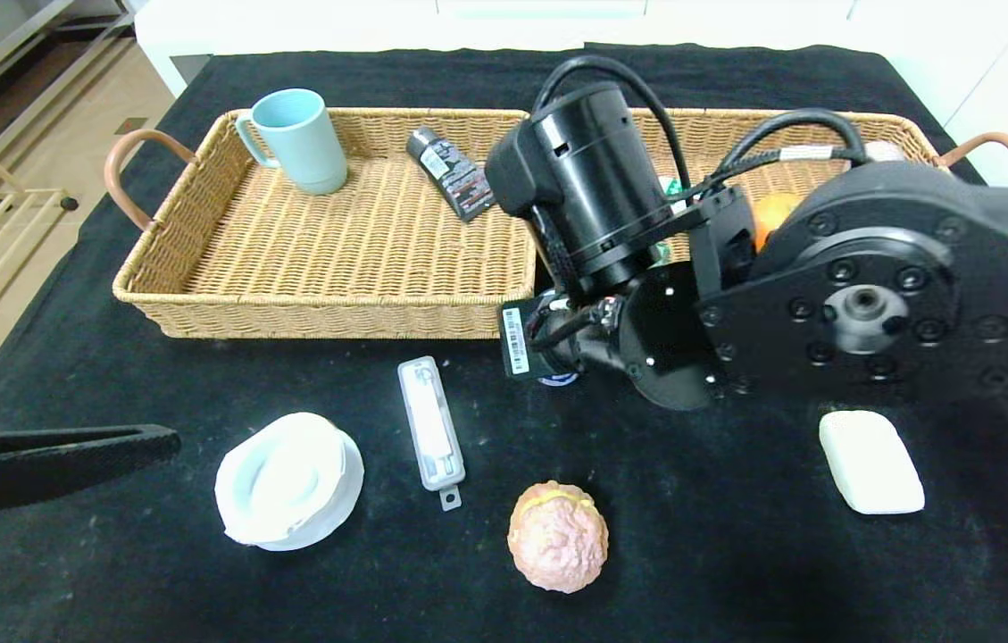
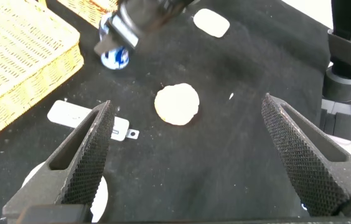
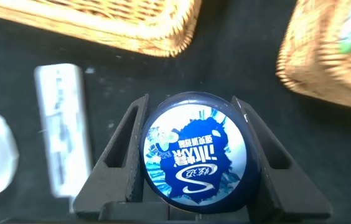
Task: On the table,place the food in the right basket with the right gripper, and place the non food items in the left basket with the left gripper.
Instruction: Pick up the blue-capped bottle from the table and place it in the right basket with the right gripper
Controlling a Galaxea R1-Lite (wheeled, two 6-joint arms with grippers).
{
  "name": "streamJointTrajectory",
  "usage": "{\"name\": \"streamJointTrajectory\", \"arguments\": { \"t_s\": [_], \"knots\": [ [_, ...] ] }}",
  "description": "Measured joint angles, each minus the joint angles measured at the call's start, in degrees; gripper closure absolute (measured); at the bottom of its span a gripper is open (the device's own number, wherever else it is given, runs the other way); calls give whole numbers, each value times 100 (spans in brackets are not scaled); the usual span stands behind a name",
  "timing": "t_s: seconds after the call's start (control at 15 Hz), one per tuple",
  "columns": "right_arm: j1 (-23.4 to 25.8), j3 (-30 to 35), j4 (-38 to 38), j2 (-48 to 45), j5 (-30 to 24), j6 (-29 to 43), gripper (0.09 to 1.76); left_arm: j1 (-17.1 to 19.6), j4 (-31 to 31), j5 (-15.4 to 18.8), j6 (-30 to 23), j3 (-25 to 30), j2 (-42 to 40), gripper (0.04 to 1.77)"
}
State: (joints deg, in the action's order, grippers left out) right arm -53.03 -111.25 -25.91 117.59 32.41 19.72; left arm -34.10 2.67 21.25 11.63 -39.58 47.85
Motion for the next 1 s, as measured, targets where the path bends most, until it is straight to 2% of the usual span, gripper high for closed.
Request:
{"name": "streamJointTrajectory", "arguments": {
  "t_s": [0.4, 1.0],
  "knots": [
    [44, -77, -262, -541, 7, -160, 93, 0, -2, 13, -2, 4, 22, 9],
    [872, -95, -196, -1024, 18, -525, 93, -2, 2, 17, 2, 22, 74, 9]
  ]
}}
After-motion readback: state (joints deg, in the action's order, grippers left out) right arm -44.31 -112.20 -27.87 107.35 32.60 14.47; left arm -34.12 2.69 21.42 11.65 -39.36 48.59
